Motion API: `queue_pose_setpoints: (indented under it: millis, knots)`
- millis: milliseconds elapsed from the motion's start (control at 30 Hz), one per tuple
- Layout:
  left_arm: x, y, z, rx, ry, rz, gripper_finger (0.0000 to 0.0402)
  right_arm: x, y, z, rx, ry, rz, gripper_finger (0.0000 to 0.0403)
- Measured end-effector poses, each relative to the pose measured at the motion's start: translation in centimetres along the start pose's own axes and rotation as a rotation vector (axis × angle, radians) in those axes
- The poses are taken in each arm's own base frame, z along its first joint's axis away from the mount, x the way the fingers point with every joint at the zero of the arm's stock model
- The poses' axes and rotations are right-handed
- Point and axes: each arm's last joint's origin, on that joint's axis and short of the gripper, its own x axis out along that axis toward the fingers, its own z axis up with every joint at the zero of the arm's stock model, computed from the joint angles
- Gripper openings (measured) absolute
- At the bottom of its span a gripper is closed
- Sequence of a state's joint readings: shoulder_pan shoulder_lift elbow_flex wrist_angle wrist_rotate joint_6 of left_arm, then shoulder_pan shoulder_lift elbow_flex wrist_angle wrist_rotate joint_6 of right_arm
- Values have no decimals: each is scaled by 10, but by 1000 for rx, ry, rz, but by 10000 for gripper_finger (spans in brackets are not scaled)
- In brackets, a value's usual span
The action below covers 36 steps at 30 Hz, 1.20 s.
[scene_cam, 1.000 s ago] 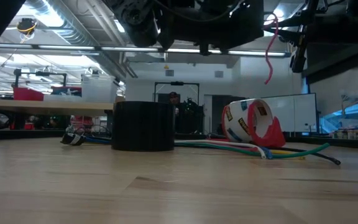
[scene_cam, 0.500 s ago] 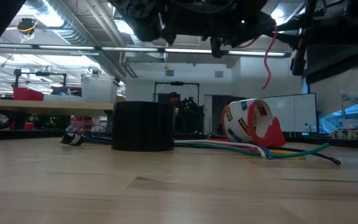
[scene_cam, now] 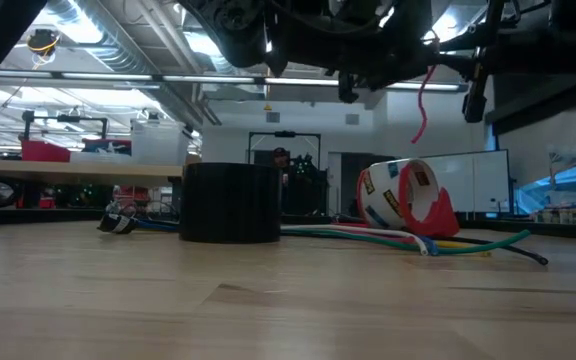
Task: Coil cords
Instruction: Coil the red wire on the black spool
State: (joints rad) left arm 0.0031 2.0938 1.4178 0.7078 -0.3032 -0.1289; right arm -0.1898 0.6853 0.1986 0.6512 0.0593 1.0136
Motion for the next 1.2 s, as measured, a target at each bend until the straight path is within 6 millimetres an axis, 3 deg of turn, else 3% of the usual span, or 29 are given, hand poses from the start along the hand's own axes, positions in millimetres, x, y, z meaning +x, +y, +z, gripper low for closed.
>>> queue_pose_setpoints:
  millis: [433, 900, 1200]
  knots:
    - [0, 0, 0, -16, -7, -1, 101, 0, 0, 0, 0, 0, 0, 3]
    - [1, 0, -3, -32, -6, -24, 34, 0, 1, 1, 2, -9, 10, 3]
    - [3, 1, -11, -45, 5, -20, 29, 2, 0, 0, 5, -15, 10, 3]
